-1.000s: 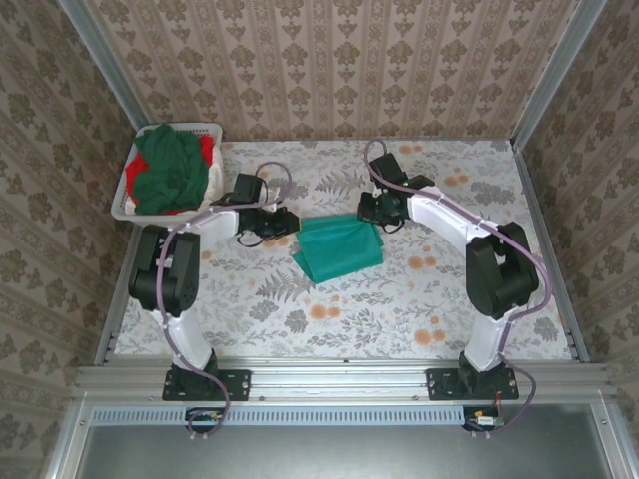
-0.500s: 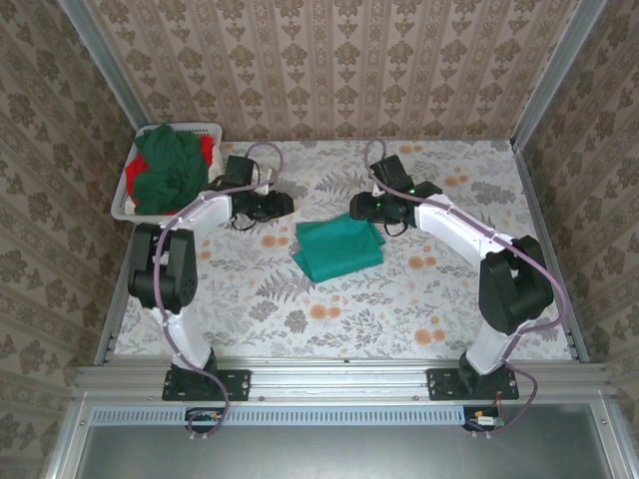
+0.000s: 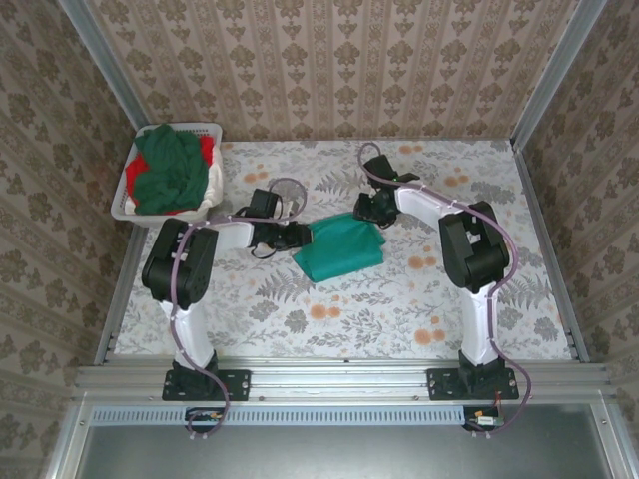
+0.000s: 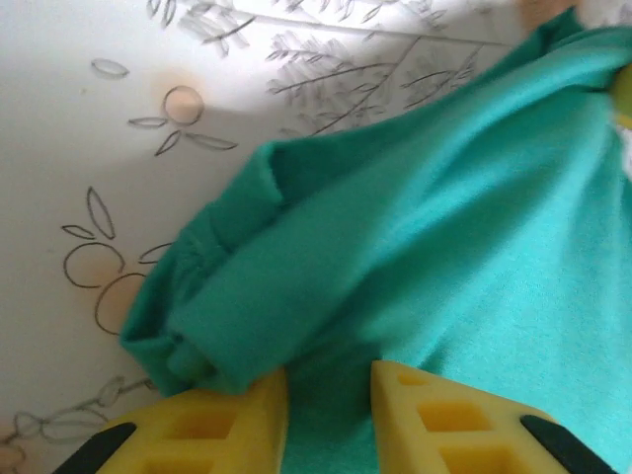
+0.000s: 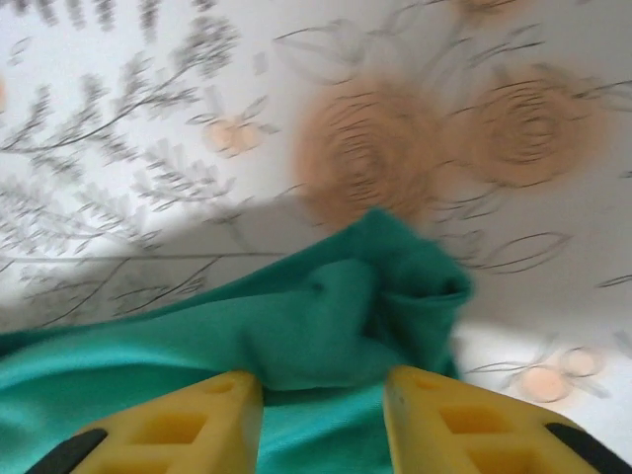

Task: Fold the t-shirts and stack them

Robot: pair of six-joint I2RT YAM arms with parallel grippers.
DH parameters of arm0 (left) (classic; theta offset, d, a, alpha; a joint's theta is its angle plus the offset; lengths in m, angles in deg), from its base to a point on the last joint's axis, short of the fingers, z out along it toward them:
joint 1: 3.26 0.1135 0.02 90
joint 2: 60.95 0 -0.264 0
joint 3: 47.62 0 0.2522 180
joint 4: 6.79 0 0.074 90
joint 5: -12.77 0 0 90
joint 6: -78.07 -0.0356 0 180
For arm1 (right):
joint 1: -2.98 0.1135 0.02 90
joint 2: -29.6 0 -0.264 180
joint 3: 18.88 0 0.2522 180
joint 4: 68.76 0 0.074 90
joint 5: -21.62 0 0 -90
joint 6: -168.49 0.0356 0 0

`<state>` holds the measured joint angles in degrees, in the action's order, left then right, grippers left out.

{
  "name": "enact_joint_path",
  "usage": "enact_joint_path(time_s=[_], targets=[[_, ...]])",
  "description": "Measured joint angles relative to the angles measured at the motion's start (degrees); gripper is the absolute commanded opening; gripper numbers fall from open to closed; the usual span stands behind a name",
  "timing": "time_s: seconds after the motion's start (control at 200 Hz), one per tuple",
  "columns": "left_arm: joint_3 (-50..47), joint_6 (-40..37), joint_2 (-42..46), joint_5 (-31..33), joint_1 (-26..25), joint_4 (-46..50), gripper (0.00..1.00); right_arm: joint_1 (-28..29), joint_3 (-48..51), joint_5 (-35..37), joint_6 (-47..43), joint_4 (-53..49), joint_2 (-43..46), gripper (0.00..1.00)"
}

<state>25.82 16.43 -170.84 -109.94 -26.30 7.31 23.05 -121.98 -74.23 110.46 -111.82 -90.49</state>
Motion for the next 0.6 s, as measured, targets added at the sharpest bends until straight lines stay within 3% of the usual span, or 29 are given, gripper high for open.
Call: enact_joint_path(time_s=[0.095,0.26,0.44,0.6], targets=[[0.00,0.13,0.22,-0.28,0.28,-0.92,0.29,-1.46,0.90,-0.02,-0.22,-0.11,0.04,0.58],[0.00,-0.20,1.44,0.83,0.33,1.27,0.32,-0.85,6.27,0.76,-0.28,0.02,4.92,0.59],[2.34,-1.55,6.75,4.83,-0.11,7.52,0.39,4.92,9.33,2.67,-0.15,2.34,15.06,0.47],[5.57,-2.05,10.16,7.13,-2.12,7.91,0.38,7.39,6.80,2.40,0.52,4.98,12.61,0.39]])
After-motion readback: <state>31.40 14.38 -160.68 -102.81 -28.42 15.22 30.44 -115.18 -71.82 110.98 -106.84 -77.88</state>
